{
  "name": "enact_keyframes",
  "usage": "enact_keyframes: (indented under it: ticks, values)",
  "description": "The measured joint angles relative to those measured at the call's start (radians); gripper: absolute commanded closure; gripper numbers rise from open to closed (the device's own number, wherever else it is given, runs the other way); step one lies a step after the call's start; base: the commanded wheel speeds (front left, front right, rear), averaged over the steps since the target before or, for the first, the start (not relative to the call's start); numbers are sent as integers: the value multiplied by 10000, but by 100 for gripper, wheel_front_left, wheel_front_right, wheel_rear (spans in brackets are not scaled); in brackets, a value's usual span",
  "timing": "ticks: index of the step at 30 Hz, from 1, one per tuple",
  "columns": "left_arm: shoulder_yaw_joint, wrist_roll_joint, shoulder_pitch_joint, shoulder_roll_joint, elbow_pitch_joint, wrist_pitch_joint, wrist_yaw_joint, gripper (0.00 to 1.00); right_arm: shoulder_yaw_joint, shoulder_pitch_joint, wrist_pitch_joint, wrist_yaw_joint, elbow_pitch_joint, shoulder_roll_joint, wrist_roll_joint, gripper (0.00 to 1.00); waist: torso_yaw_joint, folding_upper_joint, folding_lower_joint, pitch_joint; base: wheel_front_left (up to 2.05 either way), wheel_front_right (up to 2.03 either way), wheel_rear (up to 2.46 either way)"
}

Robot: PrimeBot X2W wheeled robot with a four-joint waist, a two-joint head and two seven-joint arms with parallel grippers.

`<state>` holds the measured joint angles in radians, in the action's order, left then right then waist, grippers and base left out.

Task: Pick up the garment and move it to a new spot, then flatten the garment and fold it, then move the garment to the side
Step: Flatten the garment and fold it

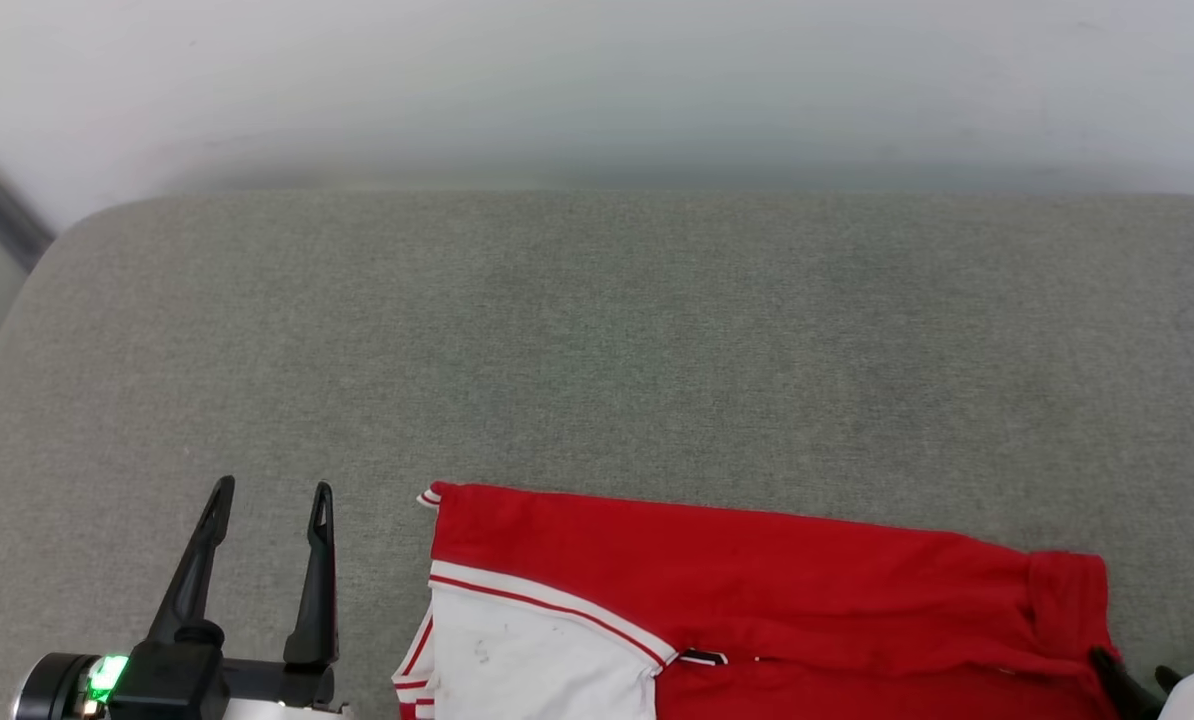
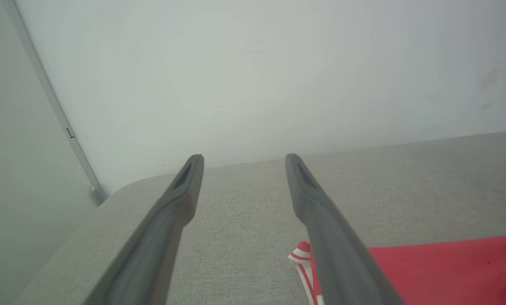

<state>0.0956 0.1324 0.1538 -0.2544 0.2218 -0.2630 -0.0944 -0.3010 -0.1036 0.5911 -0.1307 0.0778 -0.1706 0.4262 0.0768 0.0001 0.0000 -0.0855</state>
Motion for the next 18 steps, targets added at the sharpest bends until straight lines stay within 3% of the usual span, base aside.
enact_keyframes:
  ticks: [8, 18]
  values:
    - [-301, -380, -117, 481, -161, 0, 685, 0, -65, 130, -205, -2, 851, 36, 347, 0, 261, 0, 0, -280, 0, 0, 0]
    - [-571, -686, -310, 878, -290, 0, 1124, 0, 514, 438, -341, 56, 1440, -144, 782, 0, 497, 0, 0, -682, 0, 0, 0]
